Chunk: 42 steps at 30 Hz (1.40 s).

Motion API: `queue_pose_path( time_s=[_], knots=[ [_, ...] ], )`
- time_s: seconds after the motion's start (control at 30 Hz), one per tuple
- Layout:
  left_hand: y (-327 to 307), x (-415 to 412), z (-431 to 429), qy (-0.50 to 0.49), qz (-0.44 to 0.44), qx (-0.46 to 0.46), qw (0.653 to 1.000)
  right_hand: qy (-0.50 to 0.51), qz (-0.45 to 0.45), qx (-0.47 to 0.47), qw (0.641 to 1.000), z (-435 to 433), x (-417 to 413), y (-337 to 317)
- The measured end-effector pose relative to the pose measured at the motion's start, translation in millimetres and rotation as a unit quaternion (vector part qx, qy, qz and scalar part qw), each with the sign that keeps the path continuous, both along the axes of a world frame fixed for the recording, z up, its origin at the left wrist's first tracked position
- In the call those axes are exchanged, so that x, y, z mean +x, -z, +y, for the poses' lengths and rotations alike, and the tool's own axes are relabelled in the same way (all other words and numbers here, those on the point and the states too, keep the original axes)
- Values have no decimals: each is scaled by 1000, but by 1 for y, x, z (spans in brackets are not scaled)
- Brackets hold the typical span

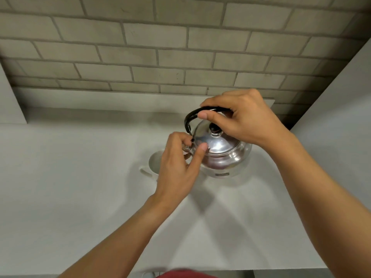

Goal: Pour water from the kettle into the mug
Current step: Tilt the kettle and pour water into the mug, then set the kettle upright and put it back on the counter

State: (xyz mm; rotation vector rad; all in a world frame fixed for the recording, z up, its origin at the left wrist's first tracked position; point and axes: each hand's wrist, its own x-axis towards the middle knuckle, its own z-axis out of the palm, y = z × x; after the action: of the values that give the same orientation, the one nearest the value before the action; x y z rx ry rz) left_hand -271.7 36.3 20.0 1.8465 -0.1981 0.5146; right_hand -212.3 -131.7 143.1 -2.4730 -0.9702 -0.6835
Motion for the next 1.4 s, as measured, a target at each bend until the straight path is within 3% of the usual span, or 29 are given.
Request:
queue_pose_path(
  time_s=[0.4,0.77,0.9,0.93,1.1,1.4],
  knots=[
    [-31,28,2,72,39,133,988,48,64,120,990,-27,-9,38],
    [-29,76,-3,76,49,168,982,157,146,51,975,-68,21,92],
    [-28,114,-4,65,39,188,979,180,167,34,969,-75,54,99],
    [-27,163,-16,61,49,183,980,183,189,39,964,-85,102,98],
    [-1,227,-11,51,81,176,980,161,266,107,944,-80,168,124],
    [25,264,0,77,171,158,970,172,329,126,920,-65,208,155]
  ],
)
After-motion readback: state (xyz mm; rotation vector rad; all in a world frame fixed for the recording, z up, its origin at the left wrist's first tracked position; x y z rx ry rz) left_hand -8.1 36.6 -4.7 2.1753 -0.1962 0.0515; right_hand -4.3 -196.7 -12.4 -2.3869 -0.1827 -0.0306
